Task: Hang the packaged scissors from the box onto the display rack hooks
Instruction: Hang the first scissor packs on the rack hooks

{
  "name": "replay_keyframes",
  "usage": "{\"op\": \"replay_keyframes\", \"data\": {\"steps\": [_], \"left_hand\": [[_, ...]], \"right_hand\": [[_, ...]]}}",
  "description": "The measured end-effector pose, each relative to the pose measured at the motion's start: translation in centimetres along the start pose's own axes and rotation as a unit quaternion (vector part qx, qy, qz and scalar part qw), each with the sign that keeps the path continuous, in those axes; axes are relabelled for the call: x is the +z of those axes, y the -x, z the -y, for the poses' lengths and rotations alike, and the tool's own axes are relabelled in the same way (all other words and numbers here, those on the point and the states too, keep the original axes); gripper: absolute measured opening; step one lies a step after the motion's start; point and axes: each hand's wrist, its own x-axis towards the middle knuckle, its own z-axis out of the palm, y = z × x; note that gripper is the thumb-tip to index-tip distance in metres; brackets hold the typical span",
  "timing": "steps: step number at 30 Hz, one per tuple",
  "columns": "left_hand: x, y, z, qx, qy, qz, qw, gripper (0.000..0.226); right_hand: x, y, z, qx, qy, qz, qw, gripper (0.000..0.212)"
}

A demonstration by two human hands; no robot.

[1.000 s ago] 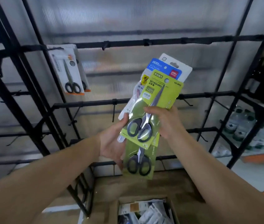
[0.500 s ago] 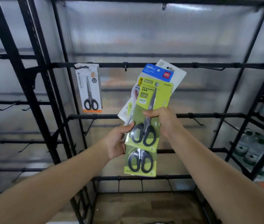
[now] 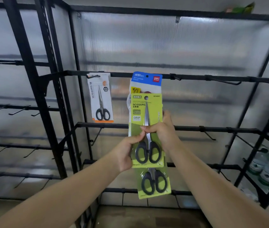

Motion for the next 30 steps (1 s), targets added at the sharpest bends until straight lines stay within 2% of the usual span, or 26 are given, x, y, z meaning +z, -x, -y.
{"op": "replay_keyframes", "data": {"steps": [6,13,19,22,25,30], "left_hand": [[-0.5,0.0,-0.6,0.011,-0.01,0.003,1.0,0.028],[-1.3,-0.1,-0.9,0.069,0.052,-0.068,0.994,0.04],[-3.1,0.9,-1.0,0.109,0.053,-0.13,0.984,0.033],[-4.4,1.8,-1.1,0.137,0.045,-0.188,0.972,0.036],[-5.1,2.8,-1.1,0.159,0.037,-0.212,0.964,0.043],[-5.9,3.8,-2.3,0.194,0.0,-0.206,0.959,0.022]], "right_hand": [[0.5,-0.1,-0.3,-0.041,-0.011,-0.022,0.999,0.05],[1.0,-0.6,-0.9,-0.09,-0.011,-0.041,0.995,0.051],[0.6,-1.0,-2.0,-0.098,-0.029,-0.041,0.994,0.05],[0.1,-1.1,-2.5,-0.105,0.005,-0.032,0.994,0.066],[0.0,-1.3,-2.3,-0.111,0.014,-0.01,0.994,0.104],[0.6,-2.5,-0.1,-0.123,0.075,-0.01,0.99,0.092]]}}
